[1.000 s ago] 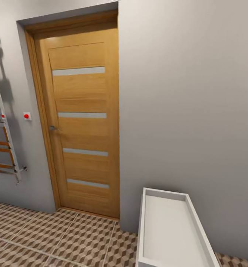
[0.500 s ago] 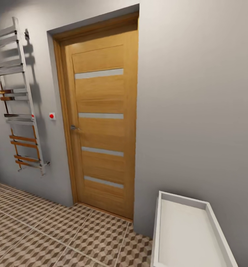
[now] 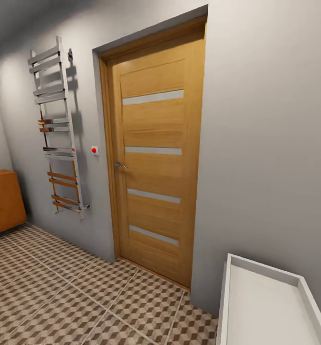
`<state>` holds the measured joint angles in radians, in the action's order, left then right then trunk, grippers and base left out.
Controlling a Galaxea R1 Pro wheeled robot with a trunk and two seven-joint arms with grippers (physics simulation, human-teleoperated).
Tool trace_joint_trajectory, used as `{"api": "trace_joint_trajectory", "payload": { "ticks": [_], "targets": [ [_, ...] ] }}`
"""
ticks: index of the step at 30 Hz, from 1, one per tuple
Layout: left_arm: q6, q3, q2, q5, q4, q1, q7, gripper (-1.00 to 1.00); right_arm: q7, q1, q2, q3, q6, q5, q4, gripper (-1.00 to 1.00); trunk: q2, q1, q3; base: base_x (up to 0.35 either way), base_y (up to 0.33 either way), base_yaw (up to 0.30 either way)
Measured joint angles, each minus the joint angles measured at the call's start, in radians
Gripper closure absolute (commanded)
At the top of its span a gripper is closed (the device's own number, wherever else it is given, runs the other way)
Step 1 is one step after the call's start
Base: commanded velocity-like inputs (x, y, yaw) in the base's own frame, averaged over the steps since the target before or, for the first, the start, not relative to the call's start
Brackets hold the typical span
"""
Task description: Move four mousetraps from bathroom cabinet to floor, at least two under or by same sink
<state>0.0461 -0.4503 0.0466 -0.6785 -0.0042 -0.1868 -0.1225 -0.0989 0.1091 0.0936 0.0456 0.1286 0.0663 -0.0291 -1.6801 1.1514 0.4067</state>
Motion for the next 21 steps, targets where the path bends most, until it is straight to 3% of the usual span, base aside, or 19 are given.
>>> {"api": "trace_joint_trajectory", "payload": {
  "ticks": [21],
  "targets": [
    [0.002, 0.001, -0.008, 0.0, 0.0, 0.0, 0.0, -1.0, 0.0, 0.0, -0.001, 0.0, 0.0, -0.001, 0.0, -1.0, 0.0, 0.0, -0.01, 0.0, 0.0, 0.287]
  ]
}}
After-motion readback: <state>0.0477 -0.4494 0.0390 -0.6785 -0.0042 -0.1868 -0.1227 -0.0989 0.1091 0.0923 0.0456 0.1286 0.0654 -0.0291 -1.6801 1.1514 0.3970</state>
